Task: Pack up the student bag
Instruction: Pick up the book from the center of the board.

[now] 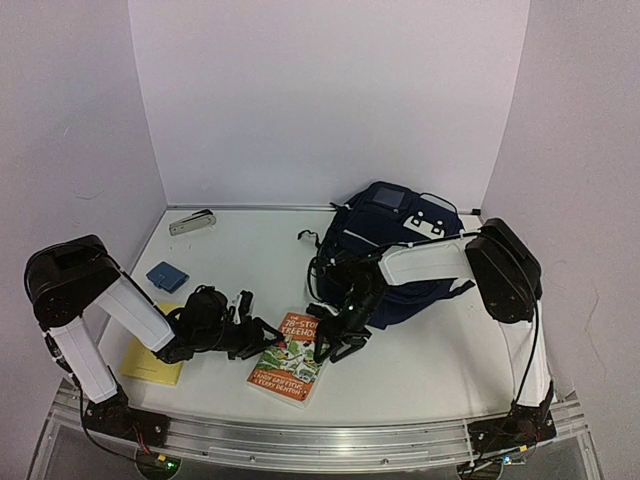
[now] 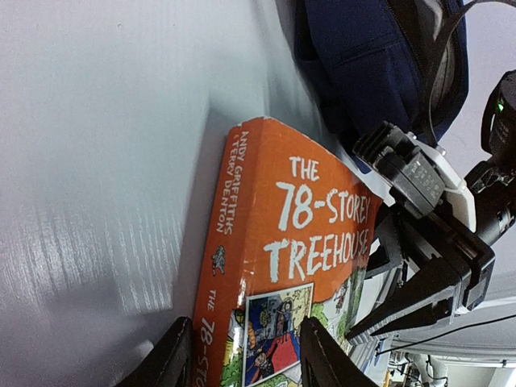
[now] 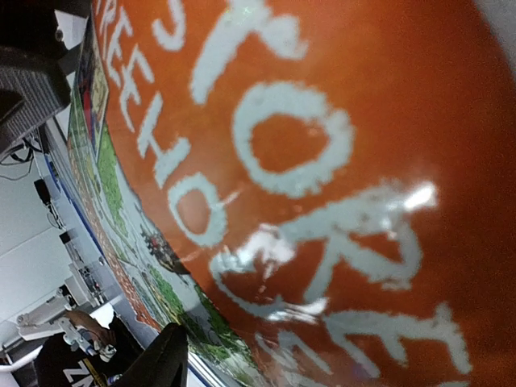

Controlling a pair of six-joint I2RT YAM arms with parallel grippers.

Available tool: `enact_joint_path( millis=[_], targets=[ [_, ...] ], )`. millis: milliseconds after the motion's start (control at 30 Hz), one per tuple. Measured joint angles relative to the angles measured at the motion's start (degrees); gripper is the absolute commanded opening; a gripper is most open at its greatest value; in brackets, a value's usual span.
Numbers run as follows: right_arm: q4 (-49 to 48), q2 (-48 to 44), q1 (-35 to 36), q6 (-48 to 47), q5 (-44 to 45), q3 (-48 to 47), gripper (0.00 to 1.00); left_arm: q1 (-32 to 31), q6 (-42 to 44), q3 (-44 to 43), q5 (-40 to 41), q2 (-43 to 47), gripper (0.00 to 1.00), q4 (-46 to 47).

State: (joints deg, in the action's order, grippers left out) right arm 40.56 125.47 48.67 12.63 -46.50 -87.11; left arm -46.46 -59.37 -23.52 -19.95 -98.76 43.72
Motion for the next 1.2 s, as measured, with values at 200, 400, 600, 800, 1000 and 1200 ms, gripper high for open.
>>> enact_joint_path(
  millis=[200, 400, 600, 800, 1000, 1200],
  targets=[
    [-3.4, -0.2, -1.5, 5.6, 0.4, 0.3, 0.55, 0.0, -0.3, 0.0, 0.7, 0.0, 0.43, 0.0],
    [-10.4, -1.1, -3.0, 8.9, 3.9, 0.6, 0.63, -0.3, -0.6, 0.1, 0.3, 0.0, 0.44, 0.0],
    [-20.1, -1.2, -3.8, 10.8, 7.5, 0.7, 0.42, -3.2, -0.8, 0.4, -4.4, 0.3, 0.44, -0.8],
    [-29.8, -1.3, -3.8, 13.1, 4.1, 0.7, 0.15, -4.6, -0.8, 0.5, -7.6, 0.4, 0.48, -1.3],
    [-32.0, -3.2, -3.7, 12.4, 2.7, 2.4, 0.0, -4.5, -0.8, 1.6, -6.5, 3.1, 0.59, -2.2],
    [-31.3, -5.0, -3.4, 9.3, 2.7, 2.9, 0.0, -4.4, 0.6, 1.8, -5.5, 7.5, 0.88, -4.9]
  ],
)
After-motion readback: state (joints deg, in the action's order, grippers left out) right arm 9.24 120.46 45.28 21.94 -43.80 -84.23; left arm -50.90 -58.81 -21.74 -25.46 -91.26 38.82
